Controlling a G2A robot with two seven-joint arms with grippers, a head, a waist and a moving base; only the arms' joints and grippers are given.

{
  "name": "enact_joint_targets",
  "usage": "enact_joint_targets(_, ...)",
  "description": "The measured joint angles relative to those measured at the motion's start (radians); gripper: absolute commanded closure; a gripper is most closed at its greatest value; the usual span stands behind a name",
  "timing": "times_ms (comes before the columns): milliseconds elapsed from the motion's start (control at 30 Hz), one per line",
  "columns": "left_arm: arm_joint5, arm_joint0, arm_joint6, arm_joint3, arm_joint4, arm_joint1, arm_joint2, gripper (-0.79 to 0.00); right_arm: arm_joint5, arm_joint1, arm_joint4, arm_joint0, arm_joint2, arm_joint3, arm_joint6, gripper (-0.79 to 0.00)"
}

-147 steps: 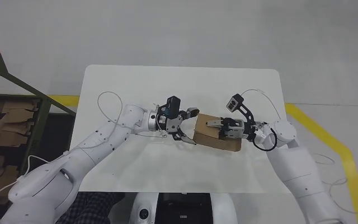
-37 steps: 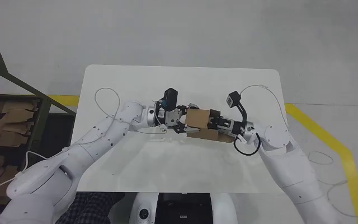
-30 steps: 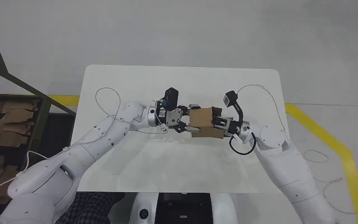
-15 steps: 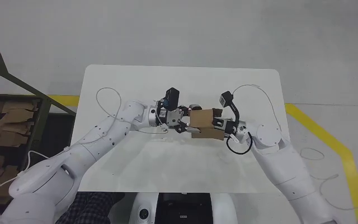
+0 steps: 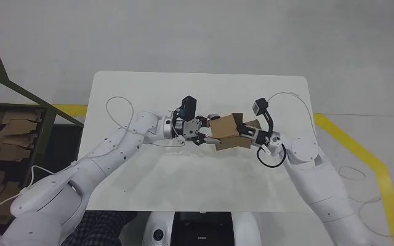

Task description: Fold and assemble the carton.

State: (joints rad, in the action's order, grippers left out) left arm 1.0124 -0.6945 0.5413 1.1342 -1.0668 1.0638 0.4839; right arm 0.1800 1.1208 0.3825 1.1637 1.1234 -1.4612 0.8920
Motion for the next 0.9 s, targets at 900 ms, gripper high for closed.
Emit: enact_joint_targets(900,0.0,-0.01,0.004,0.02,-0.013,-0.008,-0.003,-0.474,-0.016,-0.016,0.062,0.05,0.076,-0.02,0.066,0.0)
